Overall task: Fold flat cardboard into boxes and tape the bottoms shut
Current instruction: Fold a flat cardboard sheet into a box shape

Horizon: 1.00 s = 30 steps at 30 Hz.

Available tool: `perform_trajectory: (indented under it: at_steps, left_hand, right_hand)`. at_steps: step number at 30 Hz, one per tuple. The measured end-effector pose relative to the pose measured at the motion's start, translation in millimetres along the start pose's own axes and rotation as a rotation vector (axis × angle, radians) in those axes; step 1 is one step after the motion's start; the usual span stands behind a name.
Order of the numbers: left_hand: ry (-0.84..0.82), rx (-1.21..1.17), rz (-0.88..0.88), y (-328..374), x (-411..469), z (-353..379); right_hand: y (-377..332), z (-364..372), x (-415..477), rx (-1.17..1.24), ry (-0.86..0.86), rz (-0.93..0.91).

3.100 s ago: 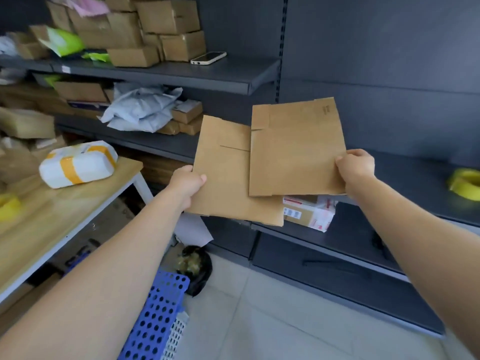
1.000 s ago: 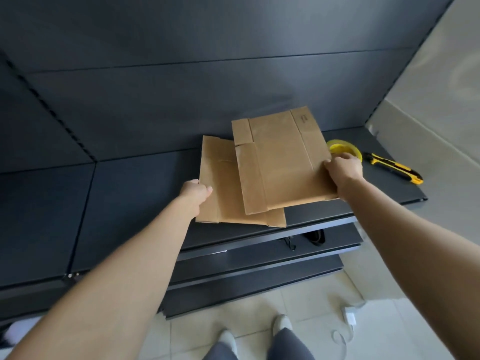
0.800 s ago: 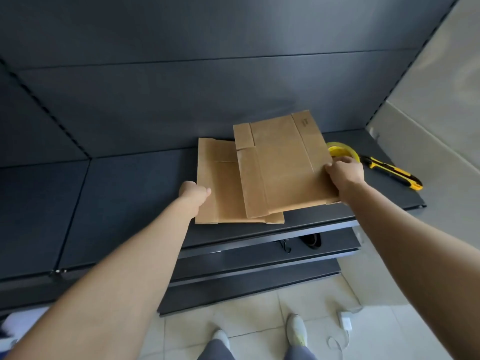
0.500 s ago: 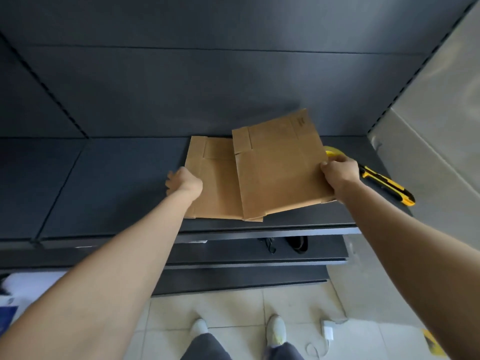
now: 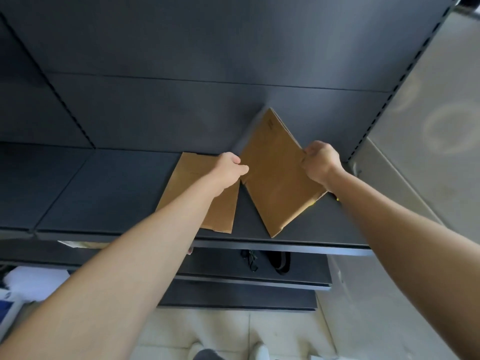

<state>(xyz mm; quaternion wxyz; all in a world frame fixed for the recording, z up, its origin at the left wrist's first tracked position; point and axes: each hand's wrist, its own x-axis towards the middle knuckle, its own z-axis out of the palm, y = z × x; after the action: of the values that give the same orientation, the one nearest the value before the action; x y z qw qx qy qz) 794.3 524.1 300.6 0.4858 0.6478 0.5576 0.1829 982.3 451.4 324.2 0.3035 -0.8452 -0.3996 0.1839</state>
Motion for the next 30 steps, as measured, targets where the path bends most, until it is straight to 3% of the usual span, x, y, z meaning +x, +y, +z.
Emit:
perform_trajectory:
  at_steps: [7, 16, 30]
  left_hand:
    - [-0.048, -0.139, 0.036, 20.4, 2.7, -11.1]
    - [-0.093, -0.097, 0.11, 36.9, 7.0, -11.7]
    - [-0.082, -0.105, -0.015, 45.8, 12.3, 10.3]
  right_hand:
    - [-23.2, -5.4, -6.0, -0.081, -0.161, -0.085]
    - [-22.6, -14.7, -19.5, -0.094, -0.362, -0.032]
    - [-13.9, -39.8, -20.9, -0.38, -0.416, -0.071]
